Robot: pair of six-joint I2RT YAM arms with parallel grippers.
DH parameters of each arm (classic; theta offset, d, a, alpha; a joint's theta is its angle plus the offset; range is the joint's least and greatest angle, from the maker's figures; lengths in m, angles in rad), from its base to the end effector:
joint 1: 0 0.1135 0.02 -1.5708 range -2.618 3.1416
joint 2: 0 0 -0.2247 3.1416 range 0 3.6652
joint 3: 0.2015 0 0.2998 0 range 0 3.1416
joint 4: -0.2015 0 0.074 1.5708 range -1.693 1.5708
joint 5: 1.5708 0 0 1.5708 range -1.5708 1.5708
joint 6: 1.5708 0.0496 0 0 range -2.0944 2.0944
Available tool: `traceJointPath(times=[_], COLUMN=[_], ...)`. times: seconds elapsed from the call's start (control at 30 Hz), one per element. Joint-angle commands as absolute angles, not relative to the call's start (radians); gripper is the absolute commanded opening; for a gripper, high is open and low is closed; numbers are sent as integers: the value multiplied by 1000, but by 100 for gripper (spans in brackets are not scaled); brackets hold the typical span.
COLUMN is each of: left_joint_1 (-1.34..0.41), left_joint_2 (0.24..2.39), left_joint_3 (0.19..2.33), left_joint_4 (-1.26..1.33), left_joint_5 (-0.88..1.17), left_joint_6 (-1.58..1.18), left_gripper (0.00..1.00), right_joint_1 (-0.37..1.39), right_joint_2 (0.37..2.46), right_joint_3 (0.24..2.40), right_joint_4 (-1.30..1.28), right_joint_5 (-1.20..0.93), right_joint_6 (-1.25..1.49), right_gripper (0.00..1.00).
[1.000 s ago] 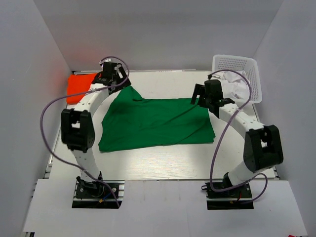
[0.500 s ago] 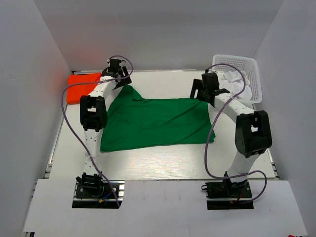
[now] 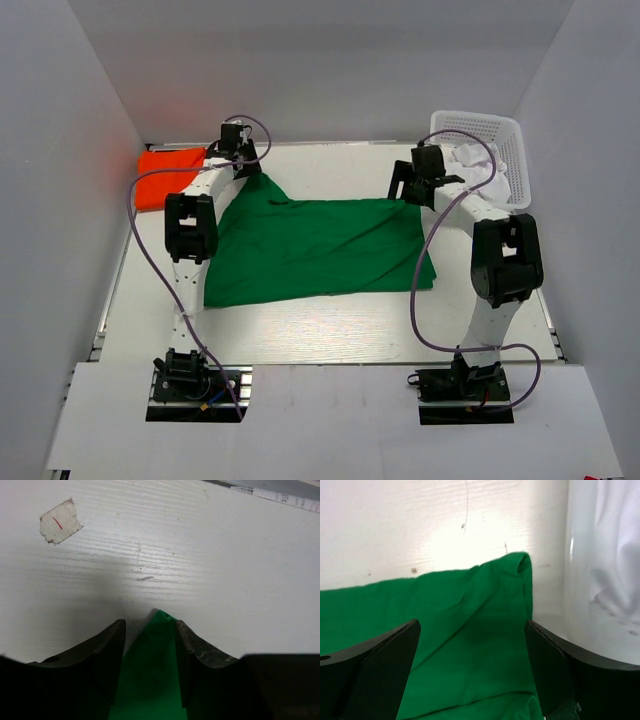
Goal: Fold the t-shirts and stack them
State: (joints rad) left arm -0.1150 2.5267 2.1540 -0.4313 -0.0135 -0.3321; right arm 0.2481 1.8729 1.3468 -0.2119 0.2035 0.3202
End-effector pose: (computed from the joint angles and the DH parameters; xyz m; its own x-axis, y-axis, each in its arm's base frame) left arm 0.5809 -0.0664 0.1030 -0.7107 -0.2461 -0.6591 -0.1336 0.9670 -0.2170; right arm 0.4500 0.1037 0.1499 -0.6491 0.1536 -0.7450 0.1146 0.9880 0.1038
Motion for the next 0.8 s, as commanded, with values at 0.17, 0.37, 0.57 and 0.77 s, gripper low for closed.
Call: traceJointPath(times=[0.17, 0.37, 0.57, 0.77], left_joint_1=[-118, -118, -118, -118], left_joint_2=[2482, 2436, 2339, 2254], left_joint_3=[2051, 2002, 1902, 1824], left_joint_4=[-437, -356, -255, -183], left_joint_5=[77, 64, 55, 55], left_joint_6=[-290, -290, -290, -268], left_gripper=[28, 0, 0, 0], right_joint_1=[235, 230, 232, 233], right_joint_2=[1956, 2058, 2171, 2198], right_joint_3=[1485, 1610, 1709, 1710], right_joint_4=[-245, -271, -345, -374], right_joint_5=[259, 247, 268, 291], right_joint_6=[308, 325, 382, 402], right_gripper=[90, 90, 88, 84])
